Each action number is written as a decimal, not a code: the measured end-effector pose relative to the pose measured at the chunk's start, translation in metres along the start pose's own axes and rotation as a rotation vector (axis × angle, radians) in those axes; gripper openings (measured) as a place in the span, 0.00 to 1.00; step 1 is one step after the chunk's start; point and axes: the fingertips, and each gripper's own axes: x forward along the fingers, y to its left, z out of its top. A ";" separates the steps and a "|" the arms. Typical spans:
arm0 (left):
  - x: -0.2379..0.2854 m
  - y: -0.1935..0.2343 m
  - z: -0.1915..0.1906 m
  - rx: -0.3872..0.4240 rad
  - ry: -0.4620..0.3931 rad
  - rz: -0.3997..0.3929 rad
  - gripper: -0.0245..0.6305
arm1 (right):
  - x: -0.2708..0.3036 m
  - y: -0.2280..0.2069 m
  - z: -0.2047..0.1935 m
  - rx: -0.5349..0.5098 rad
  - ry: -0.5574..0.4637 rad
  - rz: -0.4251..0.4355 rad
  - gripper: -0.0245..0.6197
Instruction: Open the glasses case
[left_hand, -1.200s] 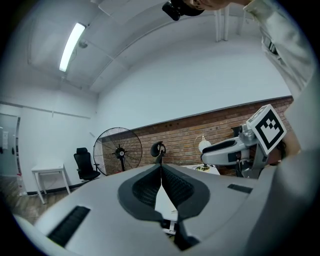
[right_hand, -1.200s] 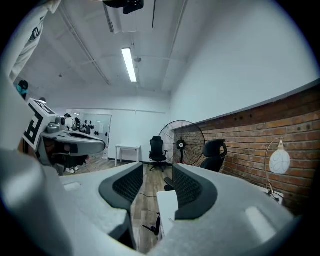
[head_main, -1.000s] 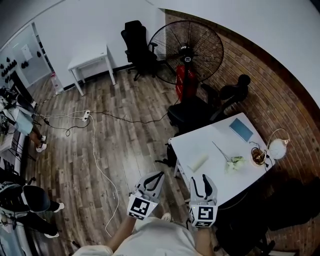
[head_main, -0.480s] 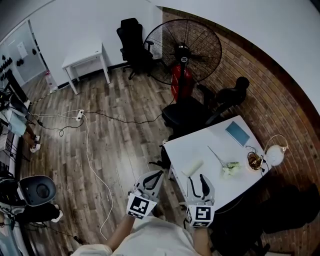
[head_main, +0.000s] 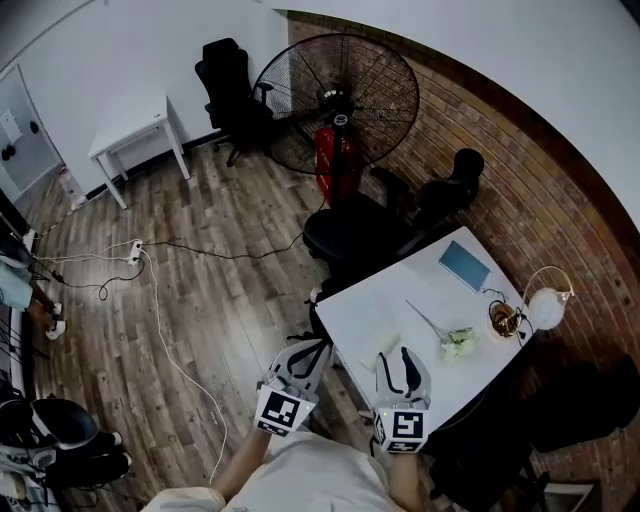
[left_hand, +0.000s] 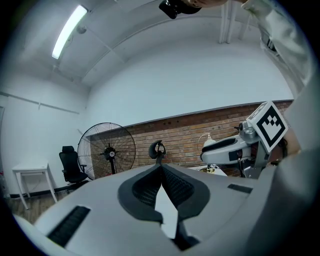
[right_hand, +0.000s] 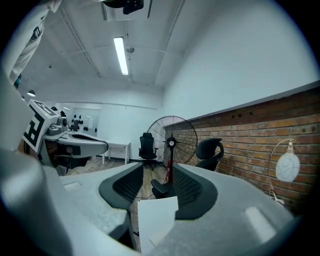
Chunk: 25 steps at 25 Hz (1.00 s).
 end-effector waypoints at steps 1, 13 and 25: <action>0.007 0.007 0.000 -0.004 0.001 -0.010 0.05 | 0.007 -0.001 0.001 0.000 -0.001 -0.009 0.33; 0.060 0.078 -0.005 0.007 -0.017 -0.164 0.05 | 0.076 -0.001 0.005 0.018 0.051 -0.177 0.33; 0.117 0.095 -0.037 -0.023 0.004 -0.318 0.05 | 0.089 -0.028 -0.041 0.085 0.191 -0.393 0.33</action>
